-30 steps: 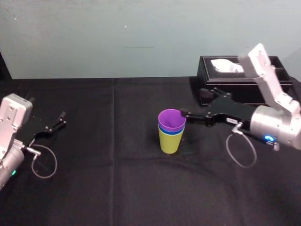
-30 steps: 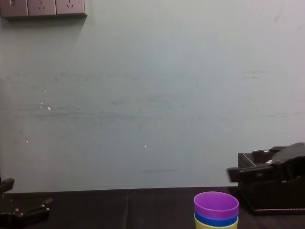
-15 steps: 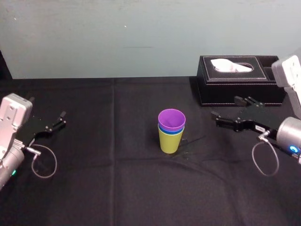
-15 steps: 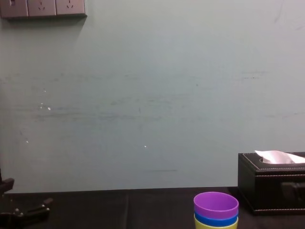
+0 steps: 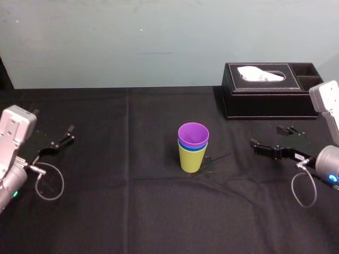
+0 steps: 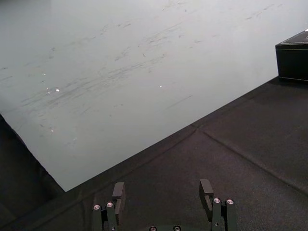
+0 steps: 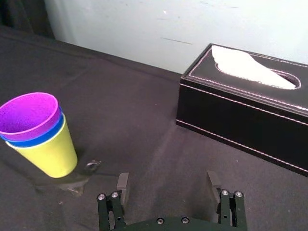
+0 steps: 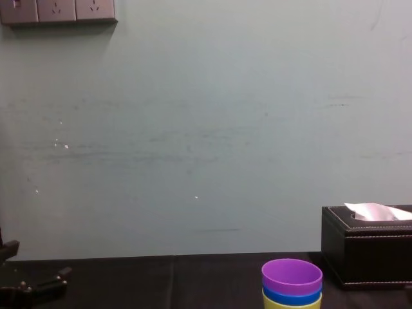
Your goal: Stack the three plastic cups sequentially using one hand.
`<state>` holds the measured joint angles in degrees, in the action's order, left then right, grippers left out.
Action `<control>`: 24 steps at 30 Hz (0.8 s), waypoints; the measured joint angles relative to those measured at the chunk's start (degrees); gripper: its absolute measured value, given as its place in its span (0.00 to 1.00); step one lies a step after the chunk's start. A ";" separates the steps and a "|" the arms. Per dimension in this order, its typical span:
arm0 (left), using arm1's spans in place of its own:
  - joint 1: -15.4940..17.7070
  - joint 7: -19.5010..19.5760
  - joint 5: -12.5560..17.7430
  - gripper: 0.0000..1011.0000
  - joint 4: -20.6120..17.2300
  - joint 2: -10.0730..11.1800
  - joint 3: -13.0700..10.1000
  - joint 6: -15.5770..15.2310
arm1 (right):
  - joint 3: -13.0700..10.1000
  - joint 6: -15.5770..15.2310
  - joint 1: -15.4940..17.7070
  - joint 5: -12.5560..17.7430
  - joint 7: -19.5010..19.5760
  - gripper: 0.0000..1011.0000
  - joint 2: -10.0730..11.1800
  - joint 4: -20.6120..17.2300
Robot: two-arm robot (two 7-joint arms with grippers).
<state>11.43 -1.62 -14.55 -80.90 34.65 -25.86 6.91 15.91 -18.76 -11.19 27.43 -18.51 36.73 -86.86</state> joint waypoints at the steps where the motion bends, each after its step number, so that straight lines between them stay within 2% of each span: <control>1: 0.00 0.00 0.00 1.00 0.01 0.00 0.00 0.00 | 0.00 0.00 0.00 0.01 -0.05 0.99 0.00 -0.03; 24: 0.00 0.00 0.00 1.00 0.00 0.00 0.00 0.00 | -0.03 0.15 0.22 0.13 0.00 0.99 0.30 -0.73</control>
<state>11.43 -1.62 -14.55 -80.90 34.64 -25.86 6.91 15.88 -18.61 -10.97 27.56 -18.51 37.03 -87.58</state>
